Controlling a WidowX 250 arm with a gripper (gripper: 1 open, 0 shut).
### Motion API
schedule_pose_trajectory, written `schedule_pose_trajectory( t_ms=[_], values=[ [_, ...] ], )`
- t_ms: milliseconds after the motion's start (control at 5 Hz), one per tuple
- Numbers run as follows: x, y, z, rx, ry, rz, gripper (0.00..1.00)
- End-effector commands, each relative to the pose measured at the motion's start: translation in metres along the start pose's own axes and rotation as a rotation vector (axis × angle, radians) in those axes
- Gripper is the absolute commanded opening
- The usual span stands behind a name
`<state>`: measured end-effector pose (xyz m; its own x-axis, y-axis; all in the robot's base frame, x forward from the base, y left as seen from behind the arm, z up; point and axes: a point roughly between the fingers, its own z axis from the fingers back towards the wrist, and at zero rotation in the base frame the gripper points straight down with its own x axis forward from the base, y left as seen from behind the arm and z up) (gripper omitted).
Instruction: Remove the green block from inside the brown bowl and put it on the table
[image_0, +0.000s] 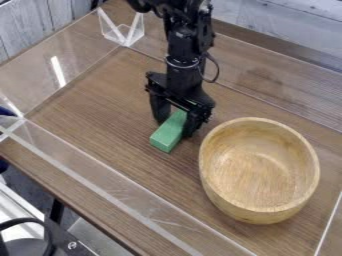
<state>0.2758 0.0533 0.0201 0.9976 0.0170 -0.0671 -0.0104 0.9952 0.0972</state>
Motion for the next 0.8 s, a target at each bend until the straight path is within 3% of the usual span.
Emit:
schedule_pose_trajectory(
  t_ms=[0, 200, 400, 600],
  values=[
    [0.001, 0.001, 0.001, 0.018, 0.018, -0.009, 1.00],
    [0.000, 0.001, 0.000, 0.027, 0.047, -0.024, 1.00],
    [-0.003, 0.001, -0.001, 0.041, 0.039, -0.029, 1.00],
    [-0.009, 0.003, 0.029, 0.011, -0.016, -0.019, 1.00]
  ],
)
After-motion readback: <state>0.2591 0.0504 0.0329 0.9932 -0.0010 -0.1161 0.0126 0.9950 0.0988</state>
